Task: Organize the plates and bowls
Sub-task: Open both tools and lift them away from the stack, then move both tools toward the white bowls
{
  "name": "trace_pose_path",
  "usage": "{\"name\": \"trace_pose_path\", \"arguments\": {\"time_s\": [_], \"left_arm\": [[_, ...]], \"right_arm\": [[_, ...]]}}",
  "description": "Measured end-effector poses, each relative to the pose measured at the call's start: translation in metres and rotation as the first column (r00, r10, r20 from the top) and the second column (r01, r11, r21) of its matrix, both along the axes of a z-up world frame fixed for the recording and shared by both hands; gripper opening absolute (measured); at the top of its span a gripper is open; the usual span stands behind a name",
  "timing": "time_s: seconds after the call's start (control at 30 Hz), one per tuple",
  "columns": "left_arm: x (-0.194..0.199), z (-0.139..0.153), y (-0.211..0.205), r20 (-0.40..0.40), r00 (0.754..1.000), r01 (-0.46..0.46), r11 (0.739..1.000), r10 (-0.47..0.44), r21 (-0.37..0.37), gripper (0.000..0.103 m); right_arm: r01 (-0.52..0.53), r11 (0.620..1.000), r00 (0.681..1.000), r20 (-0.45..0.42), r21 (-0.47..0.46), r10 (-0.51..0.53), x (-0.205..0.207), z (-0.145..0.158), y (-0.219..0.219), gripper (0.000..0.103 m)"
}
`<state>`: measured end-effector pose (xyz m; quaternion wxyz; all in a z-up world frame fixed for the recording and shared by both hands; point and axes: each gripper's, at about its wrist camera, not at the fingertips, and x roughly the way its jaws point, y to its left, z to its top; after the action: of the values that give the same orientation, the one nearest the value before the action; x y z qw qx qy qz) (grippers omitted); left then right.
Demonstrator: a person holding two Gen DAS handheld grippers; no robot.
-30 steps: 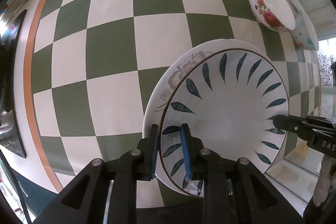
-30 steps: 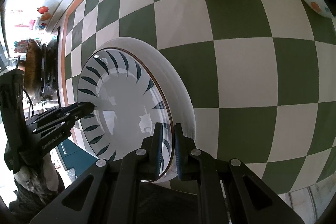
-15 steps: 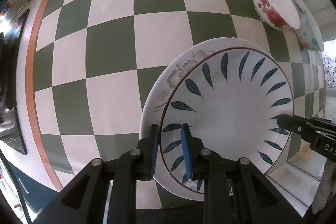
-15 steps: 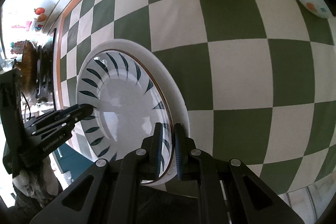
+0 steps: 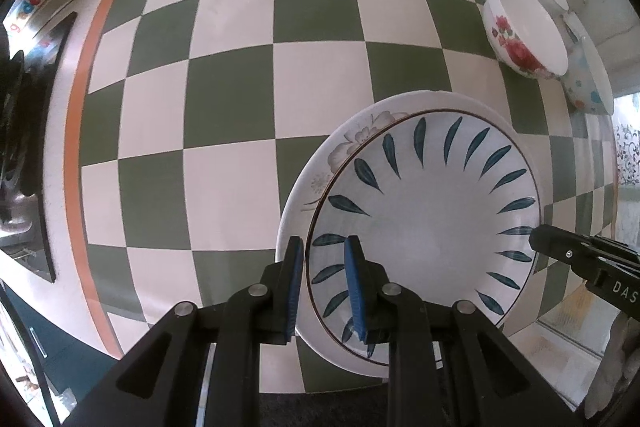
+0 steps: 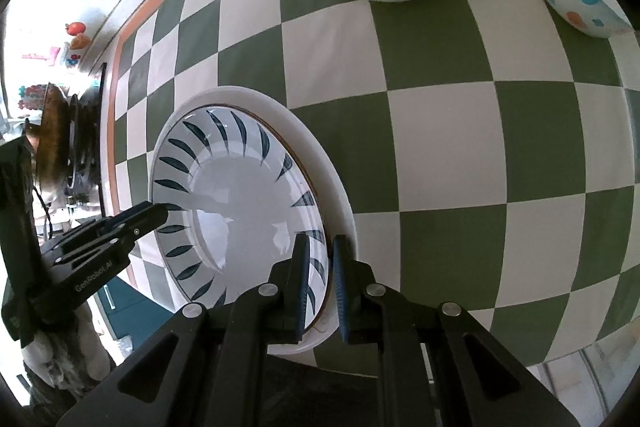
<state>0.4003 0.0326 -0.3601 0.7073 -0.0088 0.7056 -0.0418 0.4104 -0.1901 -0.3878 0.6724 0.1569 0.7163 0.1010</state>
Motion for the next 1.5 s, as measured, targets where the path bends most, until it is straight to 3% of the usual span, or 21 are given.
{"name": "trace_pose_path", "arguments": {"time_s": [0.43, 0.6, 0.73, 0.8, 0.87, 1.23, 1.5], "left_arm": [[-0.038, 0.057, -0.004, 0.115, 0.99, -0.087, 0.996, 0.085, 0.013, 0.02], [-0.048, 0.079, -0.004, 0.173, 0.981, -0.096, 0.995, 0.092, 0.016, 0.035], [-0.063, 0.101, 0.0, 0.225, 0.97, -0.094, 0.996, 0.09, 0.009, 0.079], [-0.072, 0.114, 0.001, 0.257, 0.962, -0.094, 0.996, 0.087, 0.015, 0.083], [-0.082, 0.128, 0.002, 0.289, 0.954, -0.091, 0.996, 0.082, 0.018, 0.088], [-0.144, 0.203, 0.008, 0.419, 0.906, -0.06, 0.998, 0.063, -0.019, 0.09], [-0.177, 0.225, 0.006, 0.456, 0.889, -0.027, 1.0, 0.031, -0.016, 0.09]], "right_arm": [[-0.081, 0.992, 0.989, 0.119, -0.097, 0.092, -0.029, 0.049, 0.016, 0.017], [-0.098, 0.987, 0.977, 0.178, -0.129, 0.12, -0.052, 0.076, 0.021, 0.046], [-0.088, 0.986, 0.96, 0.253, -0.144, 0.123, -0.075, 0.112, 0.025, 0.067], [-0.073, 0.987, 0.949, 0.294, -0.142, 0.112, -0.087, 0.131, 0.026, 0.082], [-0.053, 0.987, 0.94, 0.325, -0.153, 0.1, -0.098, 0.149, 0.028, 0.085], [0.056, 0.987, 0.874, 0.486, -0.149, 0.024, -0.168, 0.236, 0.026, 0.089], [0.08, 0.987, 0.846, 0.533, -0.141, 0.008, -0.21, 0.264, 0.029, 0.09]]}}
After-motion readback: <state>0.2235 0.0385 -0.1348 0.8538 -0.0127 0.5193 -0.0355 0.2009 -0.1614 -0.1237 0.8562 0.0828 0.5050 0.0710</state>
